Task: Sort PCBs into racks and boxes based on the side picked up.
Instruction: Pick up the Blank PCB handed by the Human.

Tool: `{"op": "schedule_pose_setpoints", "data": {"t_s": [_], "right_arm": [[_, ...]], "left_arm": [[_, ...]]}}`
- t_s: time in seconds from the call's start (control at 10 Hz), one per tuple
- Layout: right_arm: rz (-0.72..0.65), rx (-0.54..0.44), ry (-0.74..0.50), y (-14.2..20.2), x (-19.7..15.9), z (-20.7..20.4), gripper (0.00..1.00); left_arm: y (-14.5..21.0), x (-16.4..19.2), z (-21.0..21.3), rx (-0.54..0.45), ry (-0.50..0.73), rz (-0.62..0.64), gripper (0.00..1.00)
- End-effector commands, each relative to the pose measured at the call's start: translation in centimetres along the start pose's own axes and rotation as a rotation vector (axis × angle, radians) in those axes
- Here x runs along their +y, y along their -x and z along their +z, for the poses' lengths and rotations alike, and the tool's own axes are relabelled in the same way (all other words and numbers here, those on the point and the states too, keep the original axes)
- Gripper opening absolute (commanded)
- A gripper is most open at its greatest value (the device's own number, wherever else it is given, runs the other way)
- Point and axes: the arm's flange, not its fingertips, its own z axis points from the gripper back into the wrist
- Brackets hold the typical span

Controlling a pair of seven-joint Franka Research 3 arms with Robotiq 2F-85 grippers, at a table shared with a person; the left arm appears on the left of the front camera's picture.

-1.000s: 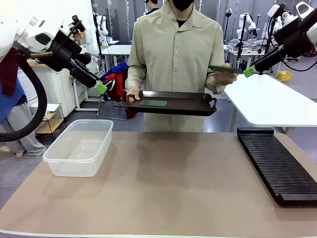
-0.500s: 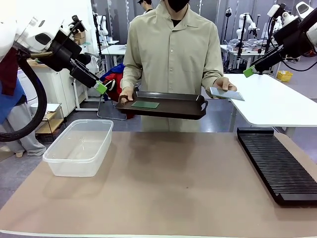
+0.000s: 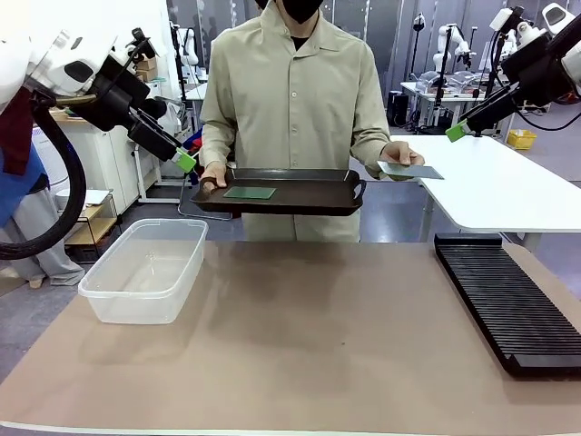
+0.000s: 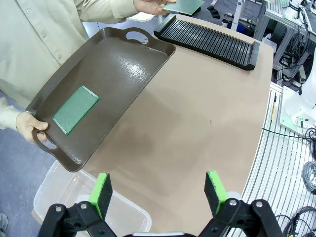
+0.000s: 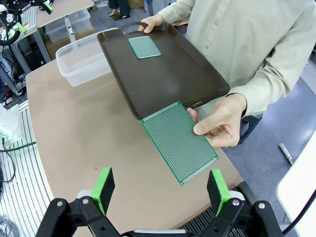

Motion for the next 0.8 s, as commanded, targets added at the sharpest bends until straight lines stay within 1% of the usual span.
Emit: {"op": "schedule_pose_setpoints", "data": {"t_s": [0.0,0.6,0.7], "right_arm": [[0.002,-0.001,-0.002,-0.09,0.12,0.00,1.00],[0.000,0.000,0.000,0.00,0.00,0.00,1.00],[-0.089,0.014,0.014,-0.18,-0.71,0.40,1.00]], "left_arm": [[0.05,-0.10,0.12,0.002,0.007,0.001,1.00],[0.05,-0.10,0.12,0.002,0.007,0.001,1.00],[0.05,-0.10,0.12,0.002,0.007,0.001,1.00]]}}
